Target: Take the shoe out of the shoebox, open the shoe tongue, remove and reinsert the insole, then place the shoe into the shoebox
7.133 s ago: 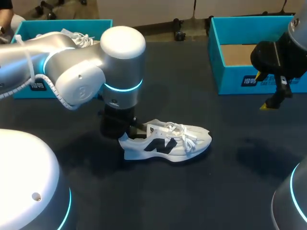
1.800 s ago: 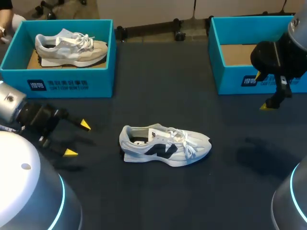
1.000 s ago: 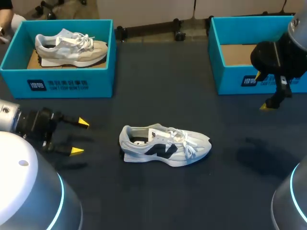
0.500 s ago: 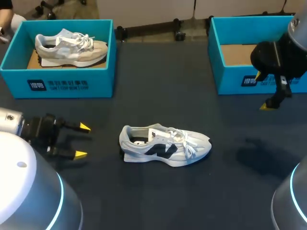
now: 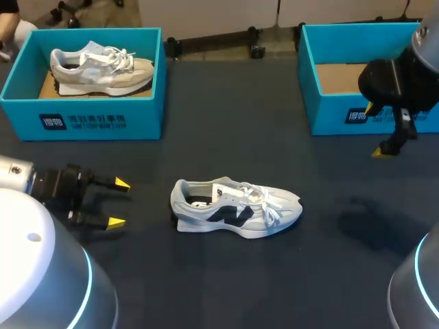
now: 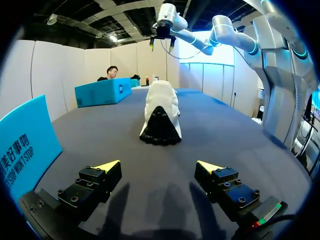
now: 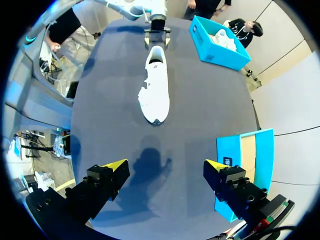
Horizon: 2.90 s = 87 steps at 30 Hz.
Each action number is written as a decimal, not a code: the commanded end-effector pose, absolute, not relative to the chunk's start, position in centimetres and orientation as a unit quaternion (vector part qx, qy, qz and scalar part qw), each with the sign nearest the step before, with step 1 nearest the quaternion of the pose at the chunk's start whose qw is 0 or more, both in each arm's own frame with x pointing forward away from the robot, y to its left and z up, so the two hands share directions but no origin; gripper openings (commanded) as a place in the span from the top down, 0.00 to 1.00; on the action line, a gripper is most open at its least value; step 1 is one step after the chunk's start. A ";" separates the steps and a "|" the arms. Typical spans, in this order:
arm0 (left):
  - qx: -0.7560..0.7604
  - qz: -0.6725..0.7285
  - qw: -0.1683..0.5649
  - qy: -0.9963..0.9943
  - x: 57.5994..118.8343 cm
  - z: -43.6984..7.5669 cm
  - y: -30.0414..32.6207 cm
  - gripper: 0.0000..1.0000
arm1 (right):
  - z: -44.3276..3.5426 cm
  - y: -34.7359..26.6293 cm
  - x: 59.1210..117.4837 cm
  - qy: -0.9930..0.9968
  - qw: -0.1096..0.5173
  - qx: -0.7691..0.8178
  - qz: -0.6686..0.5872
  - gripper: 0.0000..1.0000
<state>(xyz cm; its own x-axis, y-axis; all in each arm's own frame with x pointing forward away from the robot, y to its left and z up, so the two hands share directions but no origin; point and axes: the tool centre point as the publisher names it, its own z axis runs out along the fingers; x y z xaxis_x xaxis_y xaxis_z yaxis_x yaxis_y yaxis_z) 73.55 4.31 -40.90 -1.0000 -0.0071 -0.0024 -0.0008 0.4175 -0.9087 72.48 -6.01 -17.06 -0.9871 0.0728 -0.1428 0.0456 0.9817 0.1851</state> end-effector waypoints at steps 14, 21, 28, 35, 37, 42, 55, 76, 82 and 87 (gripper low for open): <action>0.004 -0.531 0.008 0.847 73.1 -40.3 0.9 0.00 | -17.2 -5.9 72.6 0.993 0.074 0.030 0.089 0.00; 0.006 -0.524 0.008 0.852 73.2 -39.9 -1.0 0.00 | -17.2 -5.9 72.6 0.993 0.074 0.030 0.089 0.00; -0.004 -0.519 0.001 0.855 73.5 -40.2 -3.0 0.00 | -17.2 -5.9 72.6 0.993 0.074 0.030 0.089 0.00; -0.009 -0.520 0.005 0.854 74.0 -40.2 -4.8 0.00 | -17.2 -5.9 72.6 0.993 0.074 0.030 0.089 0.00; -0.010 -0.519 0.006 0.854 74.2 -40.3 -5.3 0.00 | -17.2 -5.9 72.6 0.993 0.074 0.030 0.089 0.00; -0.014 -0.516 -0.001 0.856 74.2 -40.4 -6.2 0.00 | -17.2 -5.9 72.6 0.993 0.074 0.030 0.089 0.00; -0.009 -0.515 -0.022 0.857 73.3 -40.7 -8.9 0.00 | -17.2 -5.9 72.6 0.993 0.074 0.030 0.089 0.00; -0.018 -0.510 -0.031 0.859 72.9 -42.6 -11.4 0.00 | -17.2 -5.9 72.6 0.993 0.074 0.030 0.089 0.00; -0.025 -0.510 -0.035 0.859 73.0 -42.9 -11.5 0.29 | -17.2 -5.9 72.6 0.993 0.074 0.030 0.089 0.00; -0.028 -0.506 -0.039 0.861 72.9 -43.1 -11.3 0.76 | -17.2 -5.9 72.6 0.993 0.074 0.030 0.089 0.00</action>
<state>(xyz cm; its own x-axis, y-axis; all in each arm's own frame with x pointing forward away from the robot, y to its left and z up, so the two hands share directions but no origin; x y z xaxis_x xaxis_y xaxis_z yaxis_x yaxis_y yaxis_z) 72.95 -11.17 -42.63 -0.9957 -0.0096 0.0924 -0.0856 0.4813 -0.8724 72.48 -6.01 -17.06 -0.9871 0.0728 -0.1428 0.0456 0.9817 0.1851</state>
